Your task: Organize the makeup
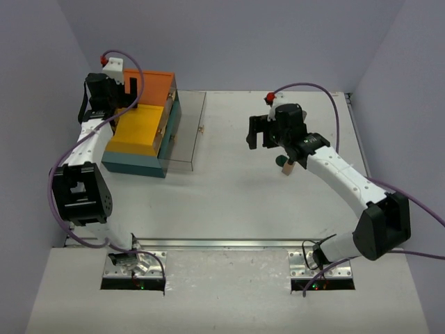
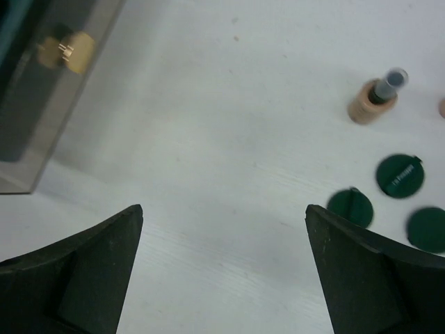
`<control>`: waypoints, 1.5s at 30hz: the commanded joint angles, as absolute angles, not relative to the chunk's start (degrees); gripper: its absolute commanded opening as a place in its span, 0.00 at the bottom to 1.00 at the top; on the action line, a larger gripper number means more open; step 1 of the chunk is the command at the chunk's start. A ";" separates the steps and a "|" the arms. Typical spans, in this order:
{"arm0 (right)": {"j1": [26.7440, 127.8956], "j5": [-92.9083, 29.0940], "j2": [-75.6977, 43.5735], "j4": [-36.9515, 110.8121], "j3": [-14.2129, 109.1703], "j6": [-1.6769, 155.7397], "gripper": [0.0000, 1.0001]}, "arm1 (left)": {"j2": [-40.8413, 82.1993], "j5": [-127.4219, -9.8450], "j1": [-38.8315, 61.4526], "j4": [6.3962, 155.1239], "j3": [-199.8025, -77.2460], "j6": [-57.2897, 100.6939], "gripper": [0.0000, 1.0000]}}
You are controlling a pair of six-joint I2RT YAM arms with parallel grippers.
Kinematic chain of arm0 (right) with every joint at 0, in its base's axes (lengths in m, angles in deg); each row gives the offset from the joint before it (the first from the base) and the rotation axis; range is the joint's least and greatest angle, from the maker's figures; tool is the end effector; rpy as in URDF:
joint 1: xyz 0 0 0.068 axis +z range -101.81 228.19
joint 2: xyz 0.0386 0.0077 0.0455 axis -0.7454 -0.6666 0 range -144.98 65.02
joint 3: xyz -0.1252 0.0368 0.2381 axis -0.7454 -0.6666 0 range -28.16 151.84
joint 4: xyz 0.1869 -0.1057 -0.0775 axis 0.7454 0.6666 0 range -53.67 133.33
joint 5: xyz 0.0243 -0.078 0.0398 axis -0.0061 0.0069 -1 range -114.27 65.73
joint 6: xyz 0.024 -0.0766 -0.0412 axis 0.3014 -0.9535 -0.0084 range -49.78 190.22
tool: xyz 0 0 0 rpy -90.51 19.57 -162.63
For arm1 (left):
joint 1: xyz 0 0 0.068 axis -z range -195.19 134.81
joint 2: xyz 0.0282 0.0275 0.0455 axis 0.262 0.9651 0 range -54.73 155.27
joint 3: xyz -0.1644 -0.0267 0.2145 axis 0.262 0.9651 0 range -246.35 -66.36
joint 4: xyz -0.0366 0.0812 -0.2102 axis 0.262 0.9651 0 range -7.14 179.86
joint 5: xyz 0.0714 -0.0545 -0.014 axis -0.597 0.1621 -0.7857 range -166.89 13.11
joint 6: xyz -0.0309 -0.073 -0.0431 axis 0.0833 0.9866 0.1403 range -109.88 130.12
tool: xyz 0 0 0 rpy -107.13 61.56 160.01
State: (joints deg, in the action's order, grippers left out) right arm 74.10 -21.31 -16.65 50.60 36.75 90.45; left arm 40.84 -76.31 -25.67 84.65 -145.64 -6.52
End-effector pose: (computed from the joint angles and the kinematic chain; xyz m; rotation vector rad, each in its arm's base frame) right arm 0.3004 0.1413 0.2908 -0.0747 2.1395 0.4235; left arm 0.4036 0.0738 0.3260 0.1090 1.8951 0.3135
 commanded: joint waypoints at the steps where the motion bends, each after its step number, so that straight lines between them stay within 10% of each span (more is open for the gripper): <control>1: 73.80 -12.68 -18.73 60.70 34.10 82.65 0.99 | 36.67 -72.72 -25.65 93.37 -144.99 -8.02 1.00; 35: 62.87 -16.76 -26.88 54.90 29.59 83.64 0.98 | 23.87 -64.04 -25.56 97.15 -136.65 -9.48 1.00; 45: 60.94 -16.69 -31.31 55.23 30.99 81.94 0.64 | 22.02 -62.98 -25.56 97.83 -135.93 -9.78 1.00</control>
